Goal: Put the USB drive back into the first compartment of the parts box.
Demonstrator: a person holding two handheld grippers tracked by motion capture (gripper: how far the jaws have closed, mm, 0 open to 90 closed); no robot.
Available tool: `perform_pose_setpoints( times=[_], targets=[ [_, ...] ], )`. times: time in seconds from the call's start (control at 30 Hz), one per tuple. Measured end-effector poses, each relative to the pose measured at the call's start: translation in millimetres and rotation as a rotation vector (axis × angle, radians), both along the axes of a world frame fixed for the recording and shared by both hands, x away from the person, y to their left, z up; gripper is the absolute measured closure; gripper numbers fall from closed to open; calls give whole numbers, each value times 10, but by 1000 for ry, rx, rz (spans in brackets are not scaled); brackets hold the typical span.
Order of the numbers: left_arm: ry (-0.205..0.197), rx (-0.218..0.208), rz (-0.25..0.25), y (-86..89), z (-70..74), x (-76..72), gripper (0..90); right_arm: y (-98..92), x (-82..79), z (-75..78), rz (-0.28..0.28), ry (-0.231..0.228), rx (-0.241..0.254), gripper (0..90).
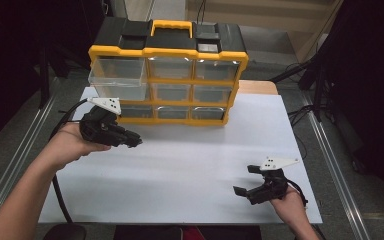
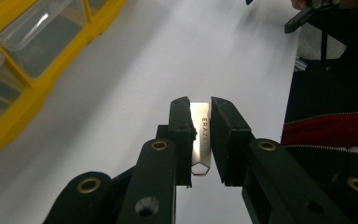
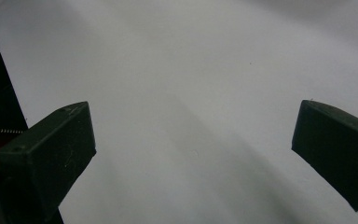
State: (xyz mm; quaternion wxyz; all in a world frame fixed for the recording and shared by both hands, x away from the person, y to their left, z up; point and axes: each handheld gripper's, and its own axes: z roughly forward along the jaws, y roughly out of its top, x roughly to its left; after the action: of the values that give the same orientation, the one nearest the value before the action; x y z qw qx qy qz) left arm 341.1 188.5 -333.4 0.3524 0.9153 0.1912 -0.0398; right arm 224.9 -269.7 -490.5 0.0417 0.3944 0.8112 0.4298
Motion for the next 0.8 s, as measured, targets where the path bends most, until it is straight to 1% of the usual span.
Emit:
perform_pose_setpoints(
  times=[0.03,0.13,0.27,0.33,0.5,0.53,0.7,0.8],
  targets=[
    [5,3,-2,2,21,6,799,2,0,0,1,1,2,0],
    [1,7,-2,4,80,21,799,10,1,-3,6,4,-1,0],
    [11,4,-3,7,159,47,799,17,3,-3,9,5,0,0],
    [7,11,-4,7,205,57,799,17,4,-3,8,6,2,0],
    [-1,11,0,10,335,85,799,26,4,-9,15,10,6,0],
    [-10,14,-1,11,368,93,799,30,2,-10,16,13,6,0],
    [-21,21,-5,-16,505,109,799,37,3,-8,19,13,6,0],
    [-16,19,-2,-15,576,143,800,36,1,-8,18,10,7,0]
  ],
)
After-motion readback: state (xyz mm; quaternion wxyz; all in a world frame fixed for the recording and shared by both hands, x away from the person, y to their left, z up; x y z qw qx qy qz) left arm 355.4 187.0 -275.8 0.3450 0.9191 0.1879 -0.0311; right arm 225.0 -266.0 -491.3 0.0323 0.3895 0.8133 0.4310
